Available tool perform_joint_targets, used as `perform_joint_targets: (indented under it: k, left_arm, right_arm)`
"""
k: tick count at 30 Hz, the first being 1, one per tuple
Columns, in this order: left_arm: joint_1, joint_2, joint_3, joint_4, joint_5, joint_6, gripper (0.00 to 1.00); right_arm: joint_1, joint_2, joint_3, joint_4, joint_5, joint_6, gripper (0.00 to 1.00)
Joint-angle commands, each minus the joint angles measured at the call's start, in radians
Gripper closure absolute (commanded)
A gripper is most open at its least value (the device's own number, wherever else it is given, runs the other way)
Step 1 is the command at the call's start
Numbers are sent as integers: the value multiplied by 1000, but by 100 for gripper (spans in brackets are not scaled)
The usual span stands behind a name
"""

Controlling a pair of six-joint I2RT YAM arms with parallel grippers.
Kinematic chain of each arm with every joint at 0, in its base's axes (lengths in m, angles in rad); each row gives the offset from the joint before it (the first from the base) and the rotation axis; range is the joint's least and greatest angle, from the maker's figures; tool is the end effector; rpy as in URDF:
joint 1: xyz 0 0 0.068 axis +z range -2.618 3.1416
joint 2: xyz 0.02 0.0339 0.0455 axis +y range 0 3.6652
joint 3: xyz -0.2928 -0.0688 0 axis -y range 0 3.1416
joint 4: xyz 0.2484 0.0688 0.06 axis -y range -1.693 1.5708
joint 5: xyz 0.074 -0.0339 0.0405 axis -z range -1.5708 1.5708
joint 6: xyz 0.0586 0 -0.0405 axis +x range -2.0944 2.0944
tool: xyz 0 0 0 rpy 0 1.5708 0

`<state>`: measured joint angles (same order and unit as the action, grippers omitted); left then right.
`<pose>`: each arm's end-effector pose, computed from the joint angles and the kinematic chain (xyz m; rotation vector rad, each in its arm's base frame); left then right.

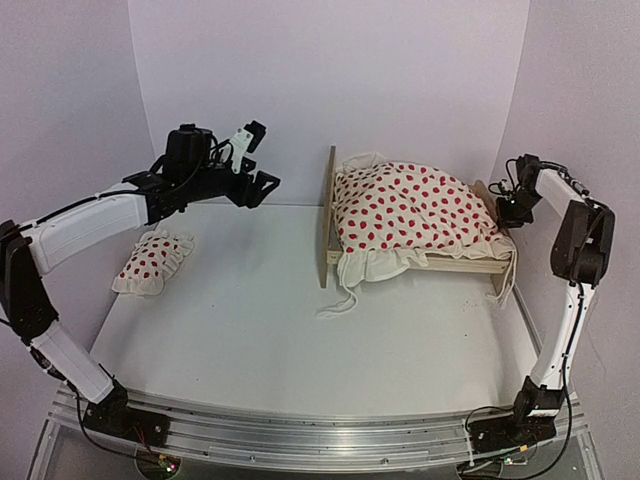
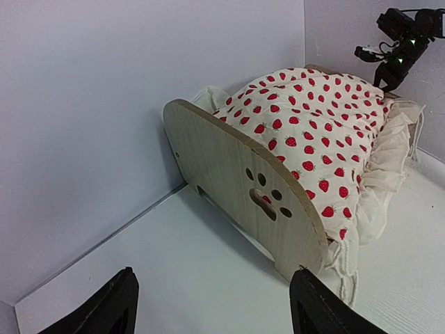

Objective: Set up the pet bed

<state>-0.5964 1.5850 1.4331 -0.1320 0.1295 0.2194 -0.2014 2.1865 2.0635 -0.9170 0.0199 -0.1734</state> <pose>0.3313 -0.2341 0.3910 0.8241 1.6781 -0.3813 0.4996 -0.1032 0.2673 0.0438 2.6189 -0.1582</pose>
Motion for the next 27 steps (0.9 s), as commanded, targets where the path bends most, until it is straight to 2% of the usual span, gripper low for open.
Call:
perform_joint_targets:
  k: [1, 8, 13, 17, 22, 23, 27]
  left_arm:
    - [18, -148, -145, 105, -10, -37, 24]
    - [30, -286, -306, 110, -66, -35, 24]
    - [30, -385, -393, 111, 19, 64, 29]
    - [30, -491, -498, 124, 79, 126, 30]
    - [30, -551, -527, 37, 140, 144, 34]
    - [30, -560, -530, 21, 151, 153, 35]
    - [30, -597, -549, -42, 198, 223, 39]
  right_arm:
    - [165, -76, -113, -26, -183, -89, 94]
    - [357, -185, -214, 9, -75, 84, 98]
    - [499, -243, -254, 17, 44, 327, 97]
    - [556, -267, -286, 24, 114, 463, 97]
    - [585, -328, -348, 23, 193, 624, 98]
    - [596, -346, -361, 24, 209, 639, 94]
    - [611, -391, -373, 4, 208, 644, 58]
